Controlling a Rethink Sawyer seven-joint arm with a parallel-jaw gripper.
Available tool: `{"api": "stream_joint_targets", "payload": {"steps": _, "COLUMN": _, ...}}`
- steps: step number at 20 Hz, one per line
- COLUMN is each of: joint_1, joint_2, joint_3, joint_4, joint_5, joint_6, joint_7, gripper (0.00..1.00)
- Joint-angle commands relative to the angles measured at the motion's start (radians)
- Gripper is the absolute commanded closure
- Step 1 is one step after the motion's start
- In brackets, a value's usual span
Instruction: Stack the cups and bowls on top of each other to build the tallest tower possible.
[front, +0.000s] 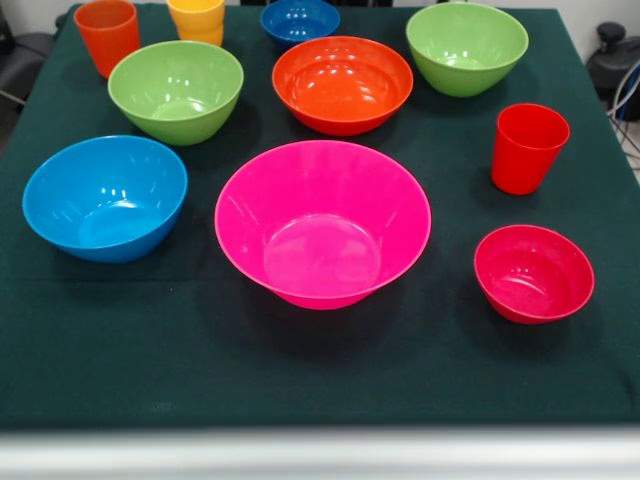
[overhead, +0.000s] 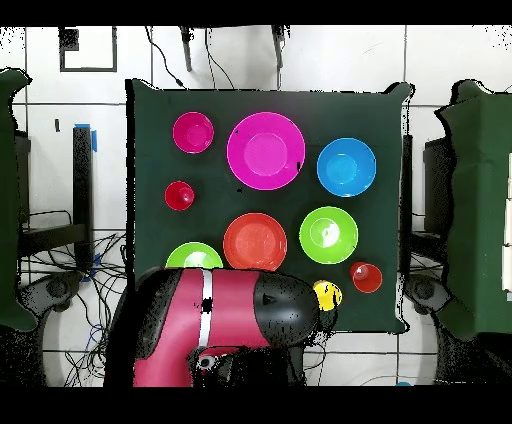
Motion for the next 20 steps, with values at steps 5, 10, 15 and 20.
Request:
{"api": "stream_joint_targets", "payload": {"steps": 5, "joint_1": -0.035, "joint_2": -0.001, "joint_3": 0.076, "joint_4": 0.051, "joint_5": -0.289, "joint_6": -0.478, "joint_7": -0.102, "gripper": 0.00}}
{"api": "stream_joint_targets", "payload": {"steps": 10, "joint_1": -0.008, "joint_2": 0.092, "joint_3": 0.049, "joint_4": 0.018, "joint_5": -0.329, "joint_6": -0.564, "joint_7": -0.072, "gripper": 0.00}}
{"api": "stream_joint_targets", "payload": {"steps": 15, "joint_1": 0.015, "joint_2": 0.182, "joint_3": 0.017, "joint_4": -0.031, "joint_5": -0.357, "joint_6": -0.649, "joint_7": -0.053, "gripper": 0.00}}
{"api": "stream_joint_targets", "payload": {"steps": 20, "joint_1": 0.053, "joint_2": 0.247, "joint_3": -0.013, "joint_4": -0.070, "joint_5": -0.376, "joint_6": -0.747, "joint_7": -0.016, "gripper": 0.00}}
